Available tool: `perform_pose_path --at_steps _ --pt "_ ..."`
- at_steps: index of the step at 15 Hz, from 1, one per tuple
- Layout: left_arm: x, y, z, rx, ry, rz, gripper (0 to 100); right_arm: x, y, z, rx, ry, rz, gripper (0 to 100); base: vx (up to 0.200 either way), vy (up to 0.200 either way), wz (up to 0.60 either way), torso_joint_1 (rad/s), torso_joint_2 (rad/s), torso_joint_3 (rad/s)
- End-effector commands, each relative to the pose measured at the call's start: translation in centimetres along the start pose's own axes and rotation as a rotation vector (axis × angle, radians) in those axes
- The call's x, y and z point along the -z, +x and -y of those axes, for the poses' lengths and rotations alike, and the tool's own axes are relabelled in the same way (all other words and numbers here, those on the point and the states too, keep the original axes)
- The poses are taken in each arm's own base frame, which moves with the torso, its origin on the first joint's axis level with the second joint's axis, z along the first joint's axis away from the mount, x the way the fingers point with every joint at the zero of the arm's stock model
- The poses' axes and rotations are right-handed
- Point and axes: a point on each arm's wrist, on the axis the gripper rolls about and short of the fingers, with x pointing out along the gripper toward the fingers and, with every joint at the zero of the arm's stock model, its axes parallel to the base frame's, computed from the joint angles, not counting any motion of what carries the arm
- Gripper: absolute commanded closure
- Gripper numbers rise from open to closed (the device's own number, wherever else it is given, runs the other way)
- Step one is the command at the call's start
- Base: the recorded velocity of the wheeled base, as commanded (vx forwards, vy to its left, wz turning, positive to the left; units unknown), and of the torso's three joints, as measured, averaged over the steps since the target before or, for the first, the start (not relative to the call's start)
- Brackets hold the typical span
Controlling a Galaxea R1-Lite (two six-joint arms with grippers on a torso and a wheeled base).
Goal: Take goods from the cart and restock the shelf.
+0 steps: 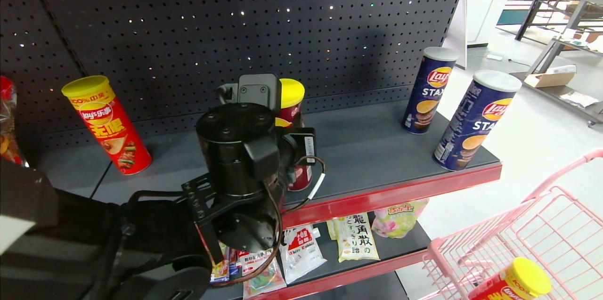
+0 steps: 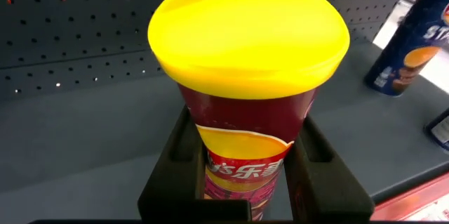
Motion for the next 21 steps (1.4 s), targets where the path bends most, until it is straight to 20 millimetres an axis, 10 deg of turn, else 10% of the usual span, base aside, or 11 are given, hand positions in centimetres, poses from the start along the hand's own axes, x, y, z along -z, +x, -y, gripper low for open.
perform_pose_path --at_steps 1,21 --pt "-0.3 -0.3 -0.2 0.002 -0.006 0.007 100 0.0 0.0 0.0 0.002 0.001 0.002 100 0.000 0.000 0.00 0.000 0.00 0.000" --pt "1.4 -1.0 -0.5 -0.063 0.026 -0.036 100 -0.2 -0.1 0.0 0.006 0.002 0.007 100 0.000 0.000 0.00 0.000 0.00 0.000"
